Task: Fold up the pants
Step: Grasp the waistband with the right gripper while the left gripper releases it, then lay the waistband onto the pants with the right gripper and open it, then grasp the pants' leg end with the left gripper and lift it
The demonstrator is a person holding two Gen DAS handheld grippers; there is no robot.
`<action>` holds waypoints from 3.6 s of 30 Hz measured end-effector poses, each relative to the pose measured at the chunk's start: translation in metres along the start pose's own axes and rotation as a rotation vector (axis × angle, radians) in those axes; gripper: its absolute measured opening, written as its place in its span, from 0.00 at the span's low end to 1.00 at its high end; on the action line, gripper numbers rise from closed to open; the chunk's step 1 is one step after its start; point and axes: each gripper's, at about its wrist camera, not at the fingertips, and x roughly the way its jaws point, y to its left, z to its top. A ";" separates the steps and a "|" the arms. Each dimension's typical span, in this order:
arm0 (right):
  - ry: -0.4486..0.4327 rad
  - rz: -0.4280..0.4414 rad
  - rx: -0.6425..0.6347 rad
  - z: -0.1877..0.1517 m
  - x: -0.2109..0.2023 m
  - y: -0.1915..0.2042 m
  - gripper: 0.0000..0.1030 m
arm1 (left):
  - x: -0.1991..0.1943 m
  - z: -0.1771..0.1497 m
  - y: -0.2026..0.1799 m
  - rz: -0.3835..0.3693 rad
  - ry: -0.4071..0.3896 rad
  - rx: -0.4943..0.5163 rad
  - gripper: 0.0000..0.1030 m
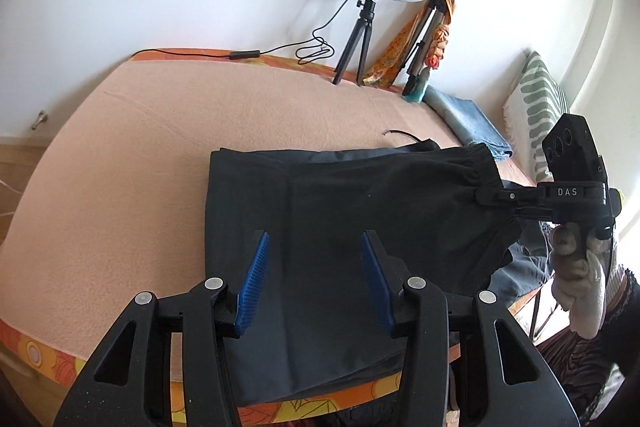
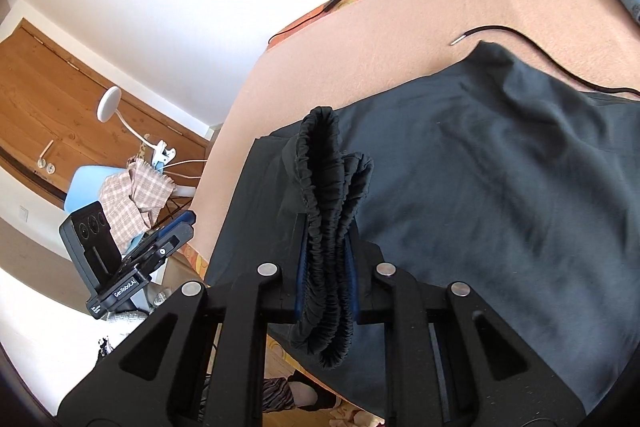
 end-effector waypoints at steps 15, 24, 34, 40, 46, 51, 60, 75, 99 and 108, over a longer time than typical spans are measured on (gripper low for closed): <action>-0.128 -0.133 0.130 -0.019 -0.113 -0.095 0.16 | 0.049 0.004 -0.078 -0.101 0.074 0.126 0.52; -0.182 -0.199 0.247 -0.039 -0.172 -0.163 0.16 | 0.069 0.003 -0.109 -0.143 0.112 0.154 0.53; -0.203 -0.315 0.267 -0.040 -0.206 -0.196 0.16 | 0.087 -0.003 -0.125 -0.149 0.155 0.173 0.54; -0.170 -0.434 0.227 -0.035 -0.198 -0.201 0.17 | 0.084 -0.006 -0.119 -0.118 0.158 0.167 0.54; -0.134 -0.625 0.116 -0.035 -0.189 -0.192 0.29 | 0.067 -0.003 -0.093 -0.056 0.118 0.104 0.62; -0.191 -0.766 -0.015 -0.035 -0.196 -0.158 0.50 | 0.064 -0.013 -0.067 -0.048 0.147 -0.003 0.62; -0.190 -0.601 -0.118 -0.025 -0.171 -0.102 0.54 | 0.070 -0.039 -0.056 -0.099 0.225 -0.093 0.62; -0.023 -0.268 -0.185 0.006 -0.056 -0.007 0.63 | 0.069 -0.048 -0.063 -0.247 0.172 -0.221 0.53; 0.262 -0.229 -0.252 0.021 0.135 0.055 0.65 | 0.056 -0.059 -0.087 -0.293 0.119 -0.082 0.51; 0.271 -0.265 -0.303 0.020 0.137 0.058 0.62 | 0.047 -0.061 -0.108 -0.314 0.086 0.025 0.51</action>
